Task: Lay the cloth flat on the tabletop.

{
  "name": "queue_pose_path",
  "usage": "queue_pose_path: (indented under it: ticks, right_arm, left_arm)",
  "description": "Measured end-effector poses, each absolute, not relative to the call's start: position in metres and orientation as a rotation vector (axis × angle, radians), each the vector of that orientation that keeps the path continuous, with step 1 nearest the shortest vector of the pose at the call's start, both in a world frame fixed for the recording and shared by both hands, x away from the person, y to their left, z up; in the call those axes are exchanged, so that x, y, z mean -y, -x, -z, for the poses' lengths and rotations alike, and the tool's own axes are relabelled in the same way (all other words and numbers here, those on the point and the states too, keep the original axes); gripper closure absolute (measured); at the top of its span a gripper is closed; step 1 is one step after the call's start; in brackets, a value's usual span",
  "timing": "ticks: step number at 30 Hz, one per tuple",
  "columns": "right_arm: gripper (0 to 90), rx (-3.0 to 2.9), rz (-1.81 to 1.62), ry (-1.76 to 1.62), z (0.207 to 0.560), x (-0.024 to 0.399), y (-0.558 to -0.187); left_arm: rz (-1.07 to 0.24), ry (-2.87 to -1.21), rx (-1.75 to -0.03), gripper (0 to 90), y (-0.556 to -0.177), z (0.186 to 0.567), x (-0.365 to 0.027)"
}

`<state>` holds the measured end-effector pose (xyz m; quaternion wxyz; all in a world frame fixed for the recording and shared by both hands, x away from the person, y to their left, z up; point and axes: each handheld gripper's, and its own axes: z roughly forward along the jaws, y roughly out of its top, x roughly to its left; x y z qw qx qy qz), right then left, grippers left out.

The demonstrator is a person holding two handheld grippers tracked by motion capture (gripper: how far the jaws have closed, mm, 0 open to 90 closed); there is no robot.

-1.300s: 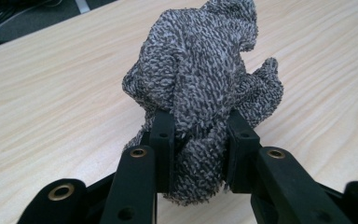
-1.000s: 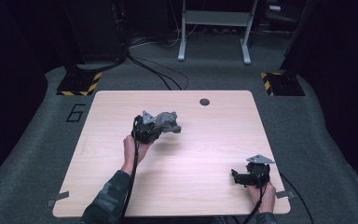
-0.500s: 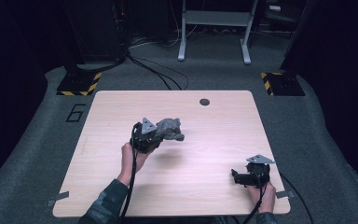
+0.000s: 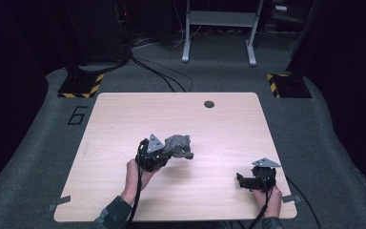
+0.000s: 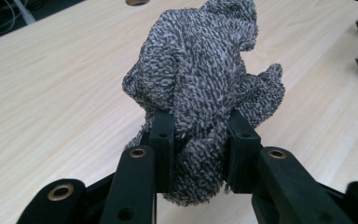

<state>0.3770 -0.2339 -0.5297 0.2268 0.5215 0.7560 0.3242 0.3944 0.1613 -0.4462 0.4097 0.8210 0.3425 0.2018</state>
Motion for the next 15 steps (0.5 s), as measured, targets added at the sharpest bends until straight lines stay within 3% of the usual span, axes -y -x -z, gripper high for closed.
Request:
queue_pose_path:
  ticks: [15]
  right_arm:
    - [3.7, -2.082, -0.895, -1.435, 0.530, 0.234, -0.377]
  left_arm:
    - [-0.396, -2.139, -0.839, 68.2, -0.364, 0.479, -0.147]
